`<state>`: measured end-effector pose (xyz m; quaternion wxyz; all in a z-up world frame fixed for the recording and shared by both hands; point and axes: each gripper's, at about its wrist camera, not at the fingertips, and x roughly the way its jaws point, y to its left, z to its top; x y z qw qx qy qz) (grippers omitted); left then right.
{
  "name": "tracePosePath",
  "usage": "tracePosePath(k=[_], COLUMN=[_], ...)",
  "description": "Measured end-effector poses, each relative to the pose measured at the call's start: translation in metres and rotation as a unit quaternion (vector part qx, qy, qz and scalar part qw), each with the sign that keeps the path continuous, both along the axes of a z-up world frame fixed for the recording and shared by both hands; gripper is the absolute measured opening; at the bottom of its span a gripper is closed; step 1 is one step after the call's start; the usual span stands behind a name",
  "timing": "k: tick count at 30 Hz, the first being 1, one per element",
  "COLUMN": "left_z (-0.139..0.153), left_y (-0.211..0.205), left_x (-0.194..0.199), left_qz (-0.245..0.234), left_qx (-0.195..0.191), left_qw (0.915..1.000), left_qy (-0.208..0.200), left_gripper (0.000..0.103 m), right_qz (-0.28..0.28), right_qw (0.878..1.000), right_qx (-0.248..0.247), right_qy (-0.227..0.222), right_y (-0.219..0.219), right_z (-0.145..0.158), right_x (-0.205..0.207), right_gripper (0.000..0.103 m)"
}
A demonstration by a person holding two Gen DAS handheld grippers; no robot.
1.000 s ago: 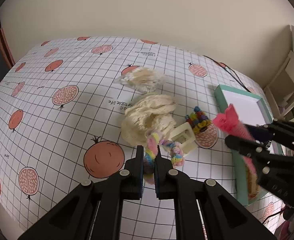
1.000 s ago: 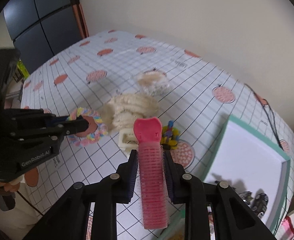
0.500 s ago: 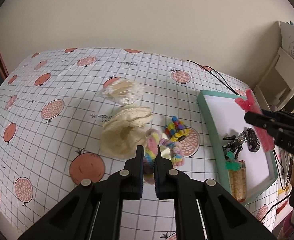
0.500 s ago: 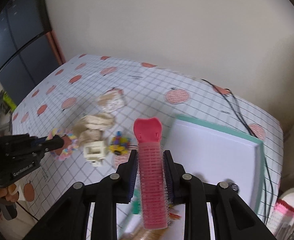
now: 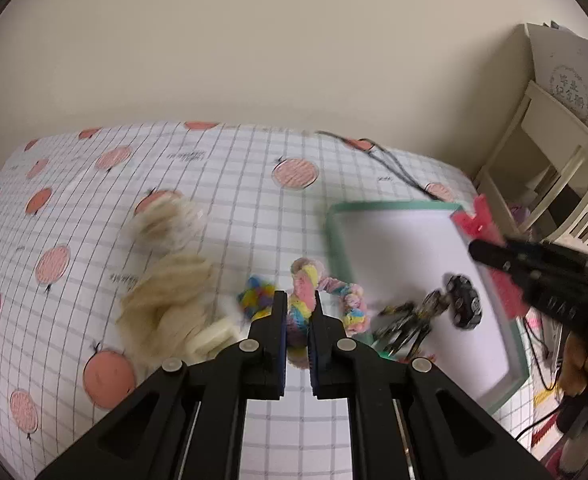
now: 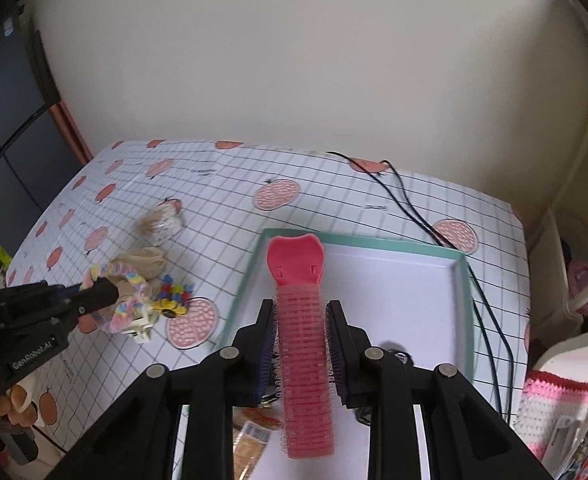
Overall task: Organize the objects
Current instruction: 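Carry the pink roller and rope ring over the mint-green tray with both tools, then lower the roller and rope ring into the tray and open both tools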
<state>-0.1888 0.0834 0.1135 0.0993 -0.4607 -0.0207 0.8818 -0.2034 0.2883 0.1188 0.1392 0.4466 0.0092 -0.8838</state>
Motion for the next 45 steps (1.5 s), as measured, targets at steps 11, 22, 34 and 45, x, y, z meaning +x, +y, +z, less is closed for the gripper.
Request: tracePosePath(k=[11,22,34,45], left_z=[-0.003,-0.025,-0.050,-0.064], left_y=[0.048,0.074,0.095,0.095], left_x=[-0.034,-0.061,-0.080,-0.091], left_qz=[-0.020,-0.032,-0.042,-0.033], left_qx=[-0.002,-0.020,-0.042,-0.026], left_qw=[0.9998,0.9993,0.9982,0.9984], left_qy=[0.006,0.001,-0.014,-0.038], left_gripper=[0.009,0.009,0.009,0.009], right_qz=[-0.047,-0.079,-0.101,-0.103], right_qw=[0.999,0.997,0.994,0.993], right_qx=[0.004,-0.002,-0.016,-0.001], right_qy=[0.000,-0.026,-0.047,-0.059], right_y=[0.023,0.032,0.034,0.030], right_z=[-0.013,-0.038,-0.060,-0.068], right_x=[-0.012,-0.027,-0.042,-0.047], right_gripper=[0.027,0.027,0.027,0.027])
